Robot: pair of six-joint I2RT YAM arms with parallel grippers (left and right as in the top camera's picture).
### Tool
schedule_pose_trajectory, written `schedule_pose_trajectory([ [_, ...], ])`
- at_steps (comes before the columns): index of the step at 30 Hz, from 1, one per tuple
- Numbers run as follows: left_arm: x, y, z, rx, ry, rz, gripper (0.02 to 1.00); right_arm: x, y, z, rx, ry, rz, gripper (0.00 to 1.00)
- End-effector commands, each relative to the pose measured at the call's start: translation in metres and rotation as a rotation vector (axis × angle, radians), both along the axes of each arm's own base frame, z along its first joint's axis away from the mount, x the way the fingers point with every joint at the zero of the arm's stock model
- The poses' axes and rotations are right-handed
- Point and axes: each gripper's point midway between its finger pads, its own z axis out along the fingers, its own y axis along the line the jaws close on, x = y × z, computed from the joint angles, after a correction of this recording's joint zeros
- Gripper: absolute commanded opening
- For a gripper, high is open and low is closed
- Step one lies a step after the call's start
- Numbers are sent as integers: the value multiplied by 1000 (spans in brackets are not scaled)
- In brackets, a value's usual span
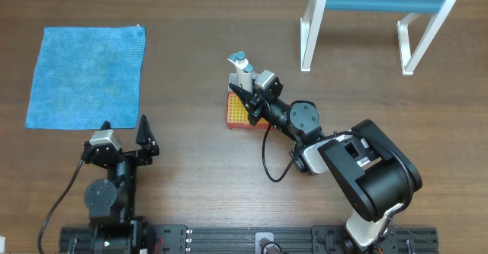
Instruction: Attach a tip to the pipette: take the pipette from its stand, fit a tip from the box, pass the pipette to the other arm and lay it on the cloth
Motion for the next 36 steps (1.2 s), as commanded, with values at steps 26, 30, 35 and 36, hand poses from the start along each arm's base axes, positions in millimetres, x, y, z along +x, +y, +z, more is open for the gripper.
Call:
schedule_pose_trajectory([
  [26,0,3,-1,-4,3,16,879,-13,-7,-56,-91,112,20,77],
  [30,0,3,-1,-4,3,16,879,-21,-12,-74,-125,173,20,80],
  [35,0,3,-1,-4,3,16,879,-17,-9,-43,-79,76,21,82],
  [36,0,3,-1,-4,3,16,882,-15,-8,-30,-62,44,19,80],
])
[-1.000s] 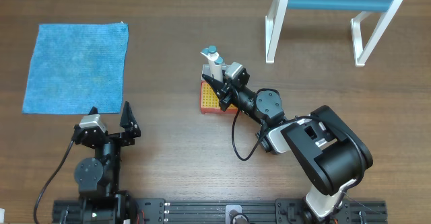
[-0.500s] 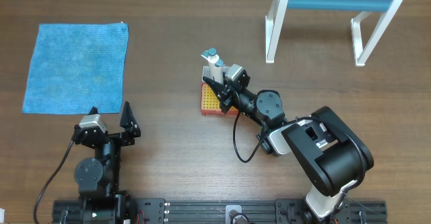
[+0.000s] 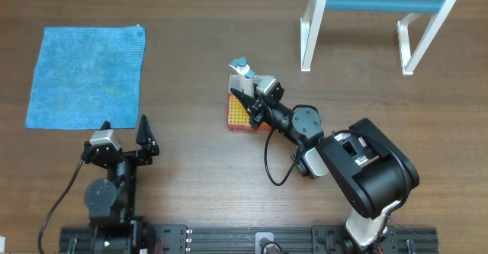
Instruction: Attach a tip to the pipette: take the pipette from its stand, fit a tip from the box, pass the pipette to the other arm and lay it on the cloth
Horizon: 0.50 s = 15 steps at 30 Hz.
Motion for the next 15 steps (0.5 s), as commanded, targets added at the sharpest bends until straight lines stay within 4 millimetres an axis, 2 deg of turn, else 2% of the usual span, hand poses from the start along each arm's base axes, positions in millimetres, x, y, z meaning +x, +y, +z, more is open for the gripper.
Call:
schedule_pose_trajectory([
  [1,0,3,-1,-4,3,16,882,-2,-3,-3,-27,13,2,80],
  [6,0,3,-1,-4,3,16,879,1,-1,79,73,-168,0,80],
  [10,0,3,-1,-4,3,16,879,-5,-3,128,103,-224,5,82],
  [12,0,3,-1,-4,3,16,879,-10,3,143,81,-196,49,80],
  [15,0,3,-1,-4,3,16,879,-22,12,151,-37,23,142,80],
])
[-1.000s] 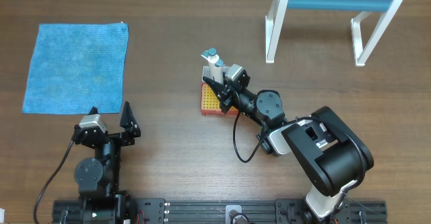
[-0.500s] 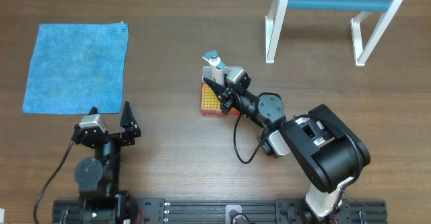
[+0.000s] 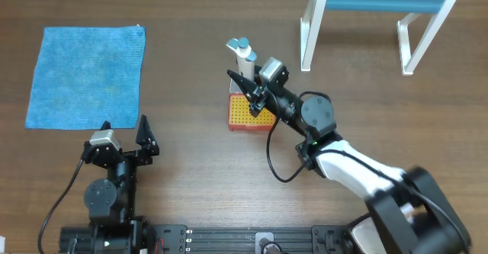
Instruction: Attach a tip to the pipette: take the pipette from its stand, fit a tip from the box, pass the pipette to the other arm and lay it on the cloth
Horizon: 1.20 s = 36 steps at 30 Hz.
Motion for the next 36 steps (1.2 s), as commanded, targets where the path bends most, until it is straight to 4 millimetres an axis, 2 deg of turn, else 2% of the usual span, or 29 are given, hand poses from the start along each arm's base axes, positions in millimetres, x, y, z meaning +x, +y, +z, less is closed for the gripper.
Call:
schedule_pose_trajectory([
  [1,0,3,-1,-4,3,16,879,-23,5,46,-99,167,105,80],
  [4,0,3,-1,-4,3,16,882,-35,3,46,-151,286,115,80],
  [9,0,3,-1,-4,3,16,879,-47,9,50,-73,400,180,80],
  [12,0,3,-1,-4,3,16,879,-62,15,52,-37,475,273,77],
  [14,0,3,-1,-4,3,16,879,-62,15,53,34,595,266,80],
  [20,0,2,-1,-5,2,14,879,-61,16,54,43,607,267,80],
  [21,1,-11,6,-71,-30,-62,879,-61,16,53,42,611,266,80],
  [22,0,-33,18,-222,-72,-186,879,-61,16,51,40,617,265,80],
  [24,-11,-79,27,-632,-16,-444,879,-63,16,48,33,632,265,80],
  [25,-26,-107,25,-918,124,-587,879,-64,17,48,35,637,268,80],
  [26,-28,-111,22,-1001,169,-595,879,-65,17,48,45,658,274,82],
  [28,-28,-112,23,-1299,251,-549,879,-71,19,49,55,692,309,80],
  [29,-25,-105,36,-1365,198,-536,879,-78,22,50,50,702,354,80],
  [31,-31,-99,90,-1318,-24,-655,803,-92,25,51,44,730,441,82],
  [32,-33,-101,97,-1319,-34,-682,803,-95,26,51,44,741,455,77],
  [34,-37,-115,105,-1295,57,-749,809,-97,26,51,46,753,470,80],
  [35,-39,-122,112,-1253,91,-785,847,-97,26,51,48,758,469,80],
  [36,-39,-130,127,-1177,122,-834,851,-97,26,51,48,759,469,80],
])
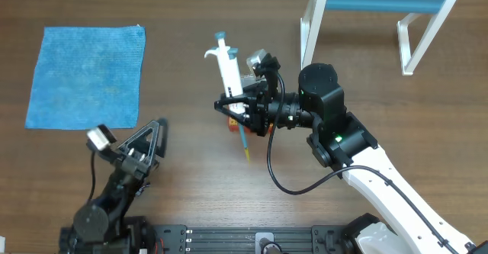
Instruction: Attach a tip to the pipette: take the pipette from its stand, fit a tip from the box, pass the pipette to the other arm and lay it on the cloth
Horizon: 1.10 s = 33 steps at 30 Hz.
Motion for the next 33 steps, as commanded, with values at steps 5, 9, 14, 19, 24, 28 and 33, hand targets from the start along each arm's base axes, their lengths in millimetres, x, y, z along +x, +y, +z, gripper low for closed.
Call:
schedule_pose_trajectory([
  [5,16,-56,78,354,-80,-425,851,-10,5,10,28,18,57,82],
  [9,50,-70,97,438,-141,-567,851,-9,5,10,28,17,56,80],
  [14,78,-108,103,453,-206,-707,851,-9,5,13,35,5,57,80],
  [19,81,-138,93,438,-199,-794,851,-9,5,12,36,12,55,80],
  [24,81,-141,91,436,-195,-804,373,-7,4,12,36,12,51,84],
  [28,80,-141,91,436,-195,-805,27,3,-5,12,36,11,15,82],
  [33,93,-139,81,450,-157,-747,27,12,-14,10,31,22,-18,833],
])
